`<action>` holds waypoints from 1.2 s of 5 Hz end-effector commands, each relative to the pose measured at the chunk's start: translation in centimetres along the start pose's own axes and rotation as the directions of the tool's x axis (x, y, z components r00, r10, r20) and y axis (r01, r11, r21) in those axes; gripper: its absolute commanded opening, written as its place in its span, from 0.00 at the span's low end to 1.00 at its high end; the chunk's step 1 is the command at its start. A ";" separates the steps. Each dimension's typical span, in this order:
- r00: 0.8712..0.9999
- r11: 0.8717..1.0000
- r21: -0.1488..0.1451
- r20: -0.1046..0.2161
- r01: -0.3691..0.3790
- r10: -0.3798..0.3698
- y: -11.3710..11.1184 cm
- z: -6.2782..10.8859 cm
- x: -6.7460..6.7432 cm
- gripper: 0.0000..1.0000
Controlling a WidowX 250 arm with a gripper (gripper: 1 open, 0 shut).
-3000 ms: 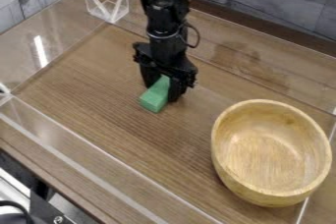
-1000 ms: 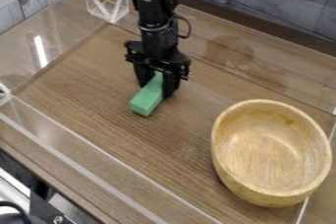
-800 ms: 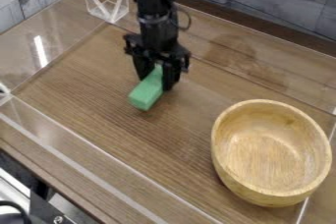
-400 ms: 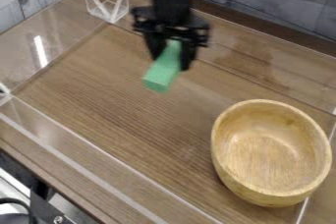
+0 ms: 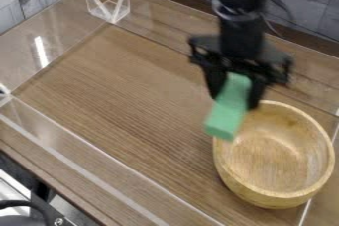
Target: Put green object into wooden bowl
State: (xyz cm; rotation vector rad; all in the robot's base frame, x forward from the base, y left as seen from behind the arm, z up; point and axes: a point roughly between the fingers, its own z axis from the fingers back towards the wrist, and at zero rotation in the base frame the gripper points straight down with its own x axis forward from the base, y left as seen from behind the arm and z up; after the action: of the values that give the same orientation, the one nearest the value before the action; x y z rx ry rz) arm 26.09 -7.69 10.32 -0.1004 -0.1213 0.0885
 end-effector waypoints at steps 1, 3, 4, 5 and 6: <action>0.998 0.999 -0.013 0.043 -0.037 0.038 -2.4 -0.4 -0.5 0.00; 0.999 0.998 -0.041 0.035 0.039 -0.037 -6.8 -1.4 -3.2 0.00; 0.999 0.999 -0.043 0.037 -0.004 0.005 -6.8 -2.8 -3.3 0.00; 0.997 0.997 -0.048 0.047 -0.057 0.059 -6.8 -3.5 -3.0 1.00; 0.999 0.998 -0.059 0.049 -0.016 0.019 -7.1 -2.7 -3.1 1.00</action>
State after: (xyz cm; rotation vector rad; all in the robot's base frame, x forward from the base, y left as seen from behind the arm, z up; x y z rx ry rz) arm 23.29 -14.81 6.62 -0.1236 -0.1258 0.1133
